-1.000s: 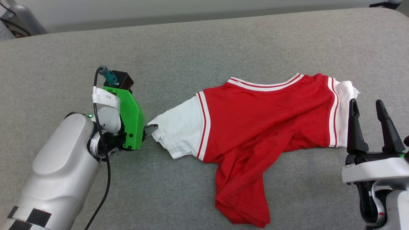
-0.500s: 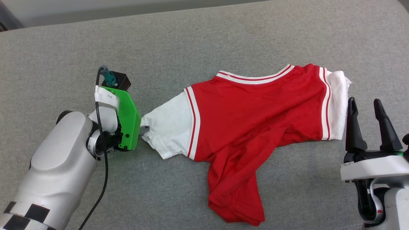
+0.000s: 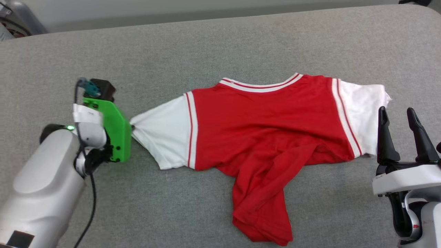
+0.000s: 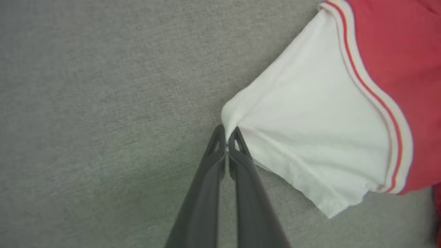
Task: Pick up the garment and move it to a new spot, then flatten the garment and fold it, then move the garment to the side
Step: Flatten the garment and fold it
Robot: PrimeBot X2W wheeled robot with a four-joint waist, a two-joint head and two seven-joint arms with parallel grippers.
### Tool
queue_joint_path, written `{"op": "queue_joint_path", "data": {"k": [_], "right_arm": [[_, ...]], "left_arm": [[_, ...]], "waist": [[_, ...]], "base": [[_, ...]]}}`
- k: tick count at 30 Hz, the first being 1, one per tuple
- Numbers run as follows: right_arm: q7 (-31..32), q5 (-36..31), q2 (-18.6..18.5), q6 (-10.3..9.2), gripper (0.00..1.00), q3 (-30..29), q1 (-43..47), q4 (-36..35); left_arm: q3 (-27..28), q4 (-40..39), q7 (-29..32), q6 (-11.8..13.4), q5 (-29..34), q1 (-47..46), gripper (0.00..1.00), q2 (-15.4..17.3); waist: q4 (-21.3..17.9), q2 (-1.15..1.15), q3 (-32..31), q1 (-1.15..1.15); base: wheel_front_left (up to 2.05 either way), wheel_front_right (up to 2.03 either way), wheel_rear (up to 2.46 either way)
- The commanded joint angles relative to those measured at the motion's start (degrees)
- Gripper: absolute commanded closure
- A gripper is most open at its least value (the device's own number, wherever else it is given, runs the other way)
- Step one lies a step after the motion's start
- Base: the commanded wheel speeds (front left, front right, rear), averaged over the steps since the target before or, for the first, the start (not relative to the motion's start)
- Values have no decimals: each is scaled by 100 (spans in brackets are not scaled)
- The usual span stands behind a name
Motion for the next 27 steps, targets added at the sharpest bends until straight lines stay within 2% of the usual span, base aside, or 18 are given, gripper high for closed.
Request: {"op": "queue_joint_path", "data": {"k": [1, 5, 9, 14, 20, 22, 27], "right_arm": [[112, -63, -64, -2, 0, 2, -42, 4], [854, -121, -356, -2, 0, 51, -120, 110], [2016, -153, -738, -2, 0, 8, -442, 202], [3775, 67, -1187, -2, 0, -118, -1085, 426], [5508, 500, -1632, -2, 0, -284, -1857, 1057], [5848, 514, -1775, -2, 0, -345, -2118, 1263], [6119, 225, -2121, -2, 0, -350, -2622, 1786]], "left_arm": [[94, -97, -150, 87, 60, 50, 100, 176], [259, -508, -302, 137, -31, 171, 100, 333], [320, -1126, -255, 192, -105, 398, 100, 519], [435, -2251, -153, 540, -182, 837, 100, 731], [458, -3734, -13, 915, -320, 1367, 100, 783], [432, -4115, 31, 1009, -329, 1459, 100, 767], [386, -4798, 41, 1162, -242, 1548, 100, 753]], "waist": [[141, 0, -111, 0], [324, 0, -151, 0], [498, 0, -82, 0], [725, 0, 118, 0], [1001, 0, 453, 0], [1083, 0, 567, 0], [1270, 0, 815, 0]], "base": [[0, 0, 0], [0, 0, 0], [0, 0, 0], [0, 0, 0], [0, 0, 0], [0, 0, 0], [0, 0, 0]]}}
